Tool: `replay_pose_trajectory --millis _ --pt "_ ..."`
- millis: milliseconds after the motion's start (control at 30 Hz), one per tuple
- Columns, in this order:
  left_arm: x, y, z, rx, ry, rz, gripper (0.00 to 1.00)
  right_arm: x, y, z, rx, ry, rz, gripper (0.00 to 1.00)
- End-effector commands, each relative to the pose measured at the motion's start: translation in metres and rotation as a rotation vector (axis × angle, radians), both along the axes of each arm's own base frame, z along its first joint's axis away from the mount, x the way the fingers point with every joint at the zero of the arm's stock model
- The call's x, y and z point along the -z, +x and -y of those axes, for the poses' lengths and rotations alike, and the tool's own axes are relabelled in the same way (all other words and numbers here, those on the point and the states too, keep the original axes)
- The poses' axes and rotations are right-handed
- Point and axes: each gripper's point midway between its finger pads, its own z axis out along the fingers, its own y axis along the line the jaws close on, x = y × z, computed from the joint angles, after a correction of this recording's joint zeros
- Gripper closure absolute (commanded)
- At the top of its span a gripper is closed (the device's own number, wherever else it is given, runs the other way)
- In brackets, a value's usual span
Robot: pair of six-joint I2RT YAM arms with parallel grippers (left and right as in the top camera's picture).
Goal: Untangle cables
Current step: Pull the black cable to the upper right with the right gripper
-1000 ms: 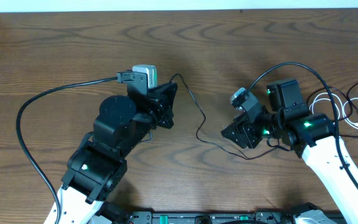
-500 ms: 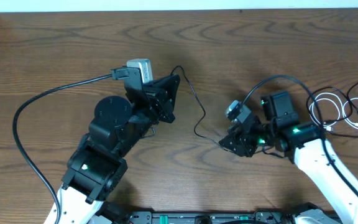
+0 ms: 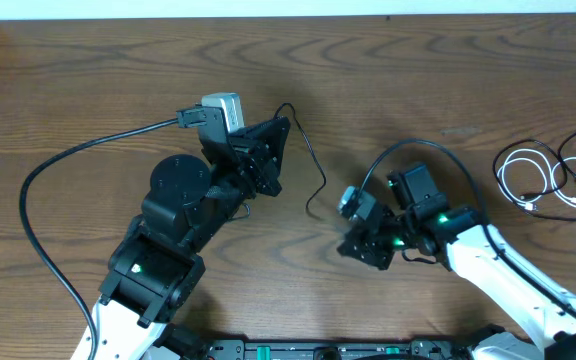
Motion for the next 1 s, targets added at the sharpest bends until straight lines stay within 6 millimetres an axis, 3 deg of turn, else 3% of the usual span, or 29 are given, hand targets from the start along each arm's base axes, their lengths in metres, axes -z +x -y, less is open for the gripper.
replay_pose_trajectory --millis 0,33,267,367,500,533,600,667,733,800,967 --pt "0.001 -0.001 -0.004 -0.017 0.007 -0.024 0.92 0.009 0.003 -0.002 0.032 -0.021 -0.014 0.99" --pt "0.007 -0.002 -0.005 -0.017 0.019 -0.045 0.92 0.010 0.009 -0.001 0.065 -0.033 -0.005 0.99" --pt "0.106 -0.021 -0.015 -0.016 0.226 -0.406 0.92 0.001 0.076 0.013 0.353 -0.099 0.182 0.99" --pt "0.144 -0.032 -0.021 -0.016 0.310 -0.555 0.91 -0.022 0.109 0.017 0.461 -0.061 0.316 0.99" --pt "0.174 -0.040 -0.024 -0.008 0.375 -0.679 0.85 -0.081 0.158 0.036 0.633 0.015 0.578 0.99" --pt "0.179 -0.041 -0.024 -0.008 0.386 -0.698 0.74 -0.102 0.170 0.046 0.700 0.034 0.660 0.99" --pt "0.185 -0.041 -0.024 -0.008 0.397 -0.718 0.43 -0.144 0.188 0.071 0.844 0.066 0.809 0.99" --pt "0.188 -0.040 -0.024 -0.008 0.403 -0.729 0.27 -0.188 0.199 0.105 1.013 0.105 0.955 0.99" --pt "0.190 -0.040 -0.024 -0.008 0.406 -0.733 0.22 -0.219 0.202 0.137 1.151 0.133 1.054 0.99" --pt "0.190 -0.040 -0.024 -0.006 0.408 -0.731 0.22 -0.238 0.201 0.168 1.267 0.133 1.118 0.99" --pt "0.190 -0.040 -0.024 -0.006 0.408 -0.730 0.22 -0.250 0.196 0.248 1.473 0.032 1.175 0.99"
